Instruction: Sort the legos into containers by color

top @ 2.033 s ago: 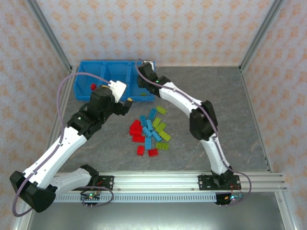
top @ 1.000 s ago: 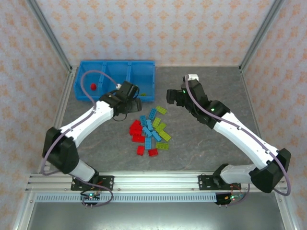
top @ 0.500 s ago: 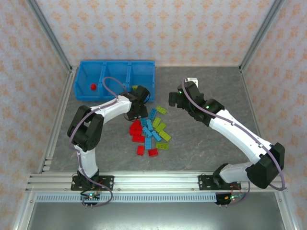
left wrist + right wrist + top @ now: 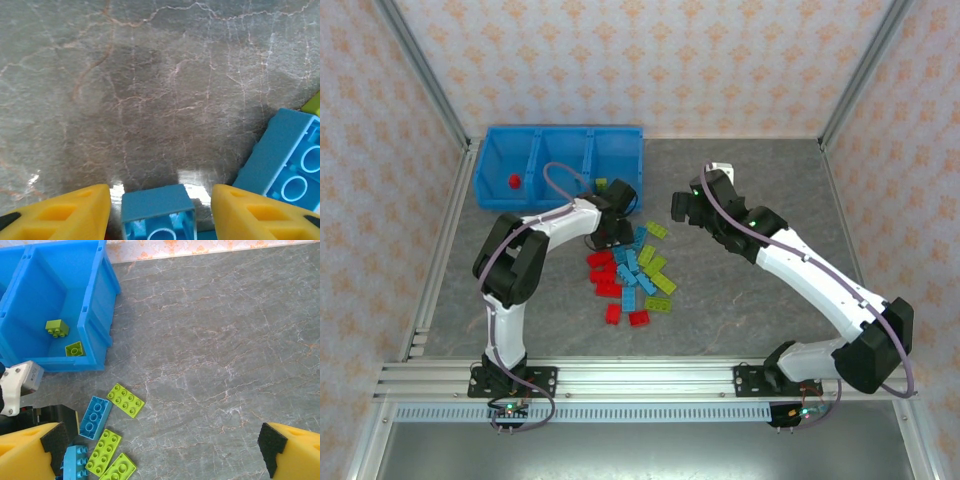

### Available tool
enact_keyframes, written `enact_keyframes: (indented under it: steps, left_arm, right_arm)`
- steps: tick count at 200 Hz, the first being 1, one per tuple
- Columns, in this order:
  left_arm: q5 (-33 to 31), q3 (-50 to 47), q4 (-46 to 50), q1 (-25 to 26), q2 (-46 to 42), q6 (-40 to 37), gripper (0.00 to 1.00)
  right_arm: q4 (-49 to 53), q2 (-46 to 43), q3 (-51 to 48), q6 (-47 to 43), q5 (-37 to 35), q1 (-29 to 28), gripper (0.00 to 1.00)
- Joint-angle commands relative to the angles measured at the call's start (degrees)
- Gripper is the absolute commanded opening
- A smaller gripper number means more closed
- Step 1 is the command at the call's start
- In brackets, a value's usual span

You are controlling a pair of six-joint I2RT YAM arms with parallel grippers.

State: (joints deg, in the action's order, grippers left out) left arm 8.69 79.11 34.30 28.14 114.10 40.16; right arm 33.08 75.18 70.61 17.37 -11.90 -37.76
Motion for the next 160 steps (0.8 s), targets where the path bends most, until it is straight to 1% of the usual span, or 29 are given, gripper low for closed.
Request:
enact_keyframes:
  steps: [1,24,51,67,78,94,111,124,134,137,160]
  left_arm:
    - [0.0,0.7,1.5,0.5,2.0,-1.0,0.49]
    - [-0.2,0.1,1.6,0.5,1.3,-0.7,0.38]
    - [-0.9,0.4,1.9,0.6,-1.9,-0.8,0.33]
    - [-3.3,2.0,3.5,0.4,-4.3,-1.8,0.30]
    - [-5.6,3.5,4.7,0.3,-8.0,-3.1,0.28]
    - [-9.9,6.9,7.4,-0.7,-10.9,-5.2,0.27]
    - [-15.1,11.3,10.5,-3.4,-12.4,-7.6,0.26]
    - [-16.5,15.0,12.2,-6.7,-12.3,-9.0,0.25]
    - [-17.3,17.6,12.3,-9.5,-11.8,-9.2,0.24]
    - [-17.7,18.4,12.2,-10.3,-11.5,-10.8,0.24]
    - [-22.3,25.8,11.2,-15.2,-6.6,-15.0,0.23]
  right_arm:
    - [1.3,0.5,1.5,1.2,0.5,0.3,0.99]
    - [1.8,0.5,1.5,1.3,1.7,0.3,0.99]
    - [2.1,0.6,1.4,2.3,5.1,0.3,1.00]
    - [2.0,0.6,1.5,3.1,6.7,0.3,1.00]
    - [1.5,0.7,1.4,3.7,8.0,0.3,1.00]
    - [-0.5,1.1,0.6,4.2,12.2,0.3,1.00]
    - [-2.3,2.4,-0.2,5.2,17.9,0.2,1.00]
    - [-3.0,3.6,-0.4,6.5,20.8,0.1,1.00]
    - [-3.3,4.3,-0.6,7.5,21.5,0.1,1.00]
    - [-3.4,4.5,-0.6,7.8,21.6,0.0,1.00]
    - [-3.7,4.7,-1.1,8.8,21.5,0.0,0.99]
